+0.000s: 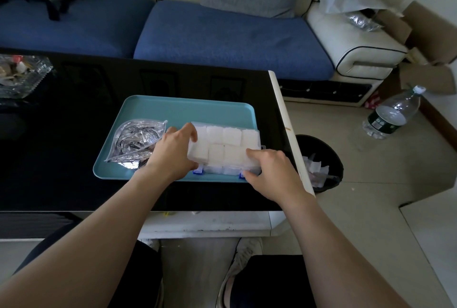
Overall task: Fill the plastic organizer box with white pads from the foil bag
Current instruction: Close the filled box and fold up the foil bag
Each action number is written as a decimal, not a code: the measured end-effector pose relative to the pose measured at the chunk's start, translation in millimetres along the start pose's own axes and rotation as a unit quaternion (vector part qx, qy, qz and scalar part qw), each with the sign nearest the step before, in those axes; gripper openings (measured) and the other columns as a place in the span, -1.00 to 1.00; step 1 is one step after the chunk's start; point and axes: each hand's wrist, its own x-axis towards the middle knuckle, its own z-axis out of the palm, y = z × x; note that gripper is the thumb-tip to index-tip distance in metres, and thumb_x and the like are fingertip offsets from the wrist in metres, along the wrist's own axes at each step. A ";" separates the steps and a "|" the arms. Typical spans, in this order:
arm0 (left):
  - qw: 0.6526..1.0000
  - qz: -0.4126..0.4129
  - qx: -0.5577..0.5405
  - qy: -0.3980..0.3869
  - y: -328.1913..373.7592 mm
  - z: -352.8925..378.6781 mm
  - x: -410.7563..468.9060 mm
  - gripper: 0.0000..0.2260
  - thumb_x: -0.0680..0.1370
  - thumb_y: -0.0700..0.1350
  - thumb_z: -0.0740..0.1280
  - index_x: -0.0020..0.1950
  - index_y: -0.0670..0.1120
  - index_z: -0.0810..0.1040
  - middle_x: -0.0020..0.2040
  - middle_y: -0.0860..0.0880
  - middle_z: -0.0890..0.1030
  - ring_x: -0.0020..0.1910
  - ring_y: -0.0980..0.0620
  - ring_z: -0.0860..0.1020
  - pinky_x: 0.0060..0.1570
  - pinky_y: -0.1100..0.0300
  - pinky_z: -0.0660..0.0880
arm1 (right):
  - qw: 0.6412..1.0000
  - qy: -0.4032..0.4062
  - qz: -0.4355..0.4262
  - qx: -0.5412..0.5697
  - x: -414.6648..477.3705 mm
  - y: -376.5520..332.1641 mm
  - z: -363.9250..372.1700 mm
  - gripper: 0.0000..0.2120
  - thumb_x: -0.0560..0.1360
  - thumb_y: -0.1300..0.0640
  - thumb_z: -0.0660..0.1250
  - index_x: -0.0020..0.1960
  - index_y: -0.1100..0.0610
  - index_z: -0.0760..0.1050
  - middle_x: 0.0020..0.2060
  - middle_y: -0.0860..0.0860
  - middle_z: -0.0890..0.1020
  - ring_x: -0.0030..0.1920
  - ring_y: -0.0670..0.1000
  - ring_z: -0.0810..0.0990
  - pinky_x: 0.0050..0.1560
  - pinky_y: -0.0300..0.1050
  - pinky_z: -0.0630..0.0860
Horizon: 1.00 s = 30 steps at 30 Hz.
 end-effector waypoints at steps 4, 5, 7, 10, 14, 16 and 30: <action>1.000 0.001 0.003 -0.013 1.4 -0.2 -1.3 -0.59 0.35 -0.14 0.63 0.06 0.03 0.51 -0.07 0.00 0.53 -0.03 -0.09 0.52 -0.20 0.09 0.35 | 0.998 0.041 -0.001 -0.036 3.8 -3.6 11.5 -0.67 0.55 -0.17 0.46 0.16 0.04 0.61 0.08 0.02 0.63 -0.03 -0.03 0.61 -0.33 -0.40 0.23; 1.000 -0.002 0.000 -0.013 2.0 -0.8 -1.8 -0.57 0.34 -0.10 0.66 0.07 0.02 0.51 -0.09 0.02 0.52 -0.05 -0.07 0.52 -0.19 0.09 0.36 | 0.998 0.045 0.001 -0.038 4.3 -5.7 13.5 -0.65 0.53 -0.19 0.47 0.14 0.05 0.61 0.06 0.02 0.64 -0.04 -0.02 0.62 -0.35 -0.42 0.15; 1.000 0.001 0.002 -0.012 2.8 -0.4 -2.5 -0.54 0.34 -0.04 0.67 0.09 0.01 0.50 -0.11 0.05 0.50 -0.07 -0.06 0.50 -0.18 0.09 0.36 | 0.998 0.047 0.001 -0.047 4.7 -8.5 16.0 -0.61 0.51 -0.23 0.48 0.12 0.06 0.60 0.05 0.02 0.66 -0.02 -0.01 0.66 -0.37 -0.43 0.11; 1.000 0.014 0.012 -0.007 1.0 2.3 -2.2 -0.56 0.38 -0.04 0.64 0.11 0.02 0.48 -0.12 0.05 0.49 -0.06 -0.07 0.50 -0.18 0.08 0.35 | 0.997 0.053 -0.004 -0.058 6.5 -7.4 18.8 -0.58 0.50 -0.27 0.46 0.10 0.05 0.59 0.02 0.02 0.68 -0.02 -0.02 0.68 -0.39 -0.43 0.13; 1.000 0.018 0.012 -0.007 -0.8 3.1 -1.1 -0.57 0.38 -0.06 0.62 0.11 0.03 0.47 -0.14 0.06 0.50 -0.12 -0.03 0.51 -0.30 0.16 0.32 | 0.996 0.059 0.004 -0.074 6.7 -8.4 20.6 -0.55 0.48 -0.33 0.44 0.07 0.03 0.58 -0.01 -0.01 0.67 -0.07 -0.03 0.67 -0.41 -0.39 0.11; 1.000 0.016 0.011 -0.006 -1.0 2.8 -0.6 -0.56 0.37 -0.07 0.62 0.12 0.03 0.47 -0.14 0.05 0.51 -0.12 -0.03 0.51 -0.30 0.15 0.33 | 0.995 0.061 0.004 -0.076 6.4 -10.0 21.6 -0.57 0.50 -0.30 0.45 0.11 0.04 0.60 0.00 0.00 0.68 -0.04 -0.03 0.69 -0.40 -0.41 0.08; 0.998 0.001 0.053 -0.018 4.8 -0.6 -3.7 -0.63 0.39 -0.06 0.68 0.02 -0.04 0.54 -0.19 0.05 0.48 -0.17 -0.09 0.53 -0.17 0.10 0.43 | 0.983 0.029 -0.040 -0.179 5.9 -9.4 23.2 -0.58 0.70 -0.16 0.22 0.46 0.02 0.44 0.15 0.15 0.59 -0.31 0.01 0.46 -0.35 -0.19 0.31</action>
